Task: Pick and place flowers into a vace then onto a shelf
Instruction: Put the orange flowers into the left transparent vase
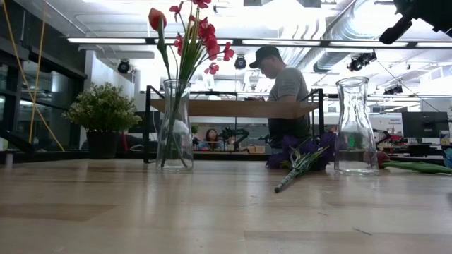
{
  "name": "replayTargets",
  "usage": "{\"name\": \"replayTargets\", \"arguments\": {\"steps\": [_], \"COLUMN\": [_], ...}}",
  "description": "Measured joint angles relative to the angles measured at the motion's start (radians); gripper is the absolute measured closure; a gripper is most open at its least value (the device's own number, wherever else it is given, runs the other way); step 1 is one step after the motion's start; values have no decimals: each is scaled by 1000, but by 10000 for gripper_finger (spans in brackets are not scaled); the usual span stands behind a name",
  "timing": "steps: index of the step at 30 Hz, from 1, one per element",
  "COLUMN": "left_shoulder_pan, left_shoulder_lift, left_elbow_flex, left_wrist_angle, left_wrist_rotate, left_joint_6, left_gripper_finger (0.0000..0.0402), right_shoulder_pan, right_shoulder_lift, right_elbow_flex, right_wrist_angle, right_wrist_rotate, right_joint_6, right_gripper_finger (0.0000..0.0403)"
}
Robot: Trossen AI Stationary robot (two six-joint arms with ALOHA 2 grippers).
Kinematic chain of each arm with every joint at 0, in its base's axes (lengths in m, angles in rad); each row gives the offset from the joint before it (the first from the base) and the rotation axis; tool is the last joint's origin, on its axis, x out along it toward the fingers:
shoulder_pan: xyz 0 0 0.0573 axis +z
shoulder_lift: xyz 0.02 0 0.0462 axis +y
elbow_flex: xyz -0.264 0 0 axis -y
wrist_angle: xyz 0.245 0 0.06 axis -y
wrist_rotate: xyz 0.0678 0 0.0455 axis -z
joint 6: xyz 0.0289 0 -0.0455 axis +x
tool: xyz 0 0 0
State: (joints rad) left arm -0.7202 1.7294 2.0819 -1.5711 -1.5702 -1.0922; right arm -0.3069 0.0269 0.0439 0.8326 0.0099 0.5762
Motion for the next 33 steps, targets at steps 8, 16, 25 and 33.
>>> {"name": "replayTargets", "arguments": {"steps": [8,16,25,33], "left_shoulder_pan": [0,0,0,47], "left_shoulder_lift": [-90,-214,-235,-233], "left_elbow_flex": [-99,-372,-585,-721], "left_wrist_angle": [0,-1,0,30], "left_wrist_rotate": [-1,0,0,0], "left_joint_6": [-14,-262,-520,-719], "left_gripper_finger": [364,364,364,364], "right_shoulder_pan": [0,0,0,0], "right_shoulder_lift": [0,0,0,0], "right_elbow_flex": [0,0,0,0], "right_wrist_angle": [8,11,11,11], "right_wrist_rotate": [-1,1,68,93], "right_joint_6": [0,0,-14,-35], "right_gripper_finger": [391,391,391,391]}}
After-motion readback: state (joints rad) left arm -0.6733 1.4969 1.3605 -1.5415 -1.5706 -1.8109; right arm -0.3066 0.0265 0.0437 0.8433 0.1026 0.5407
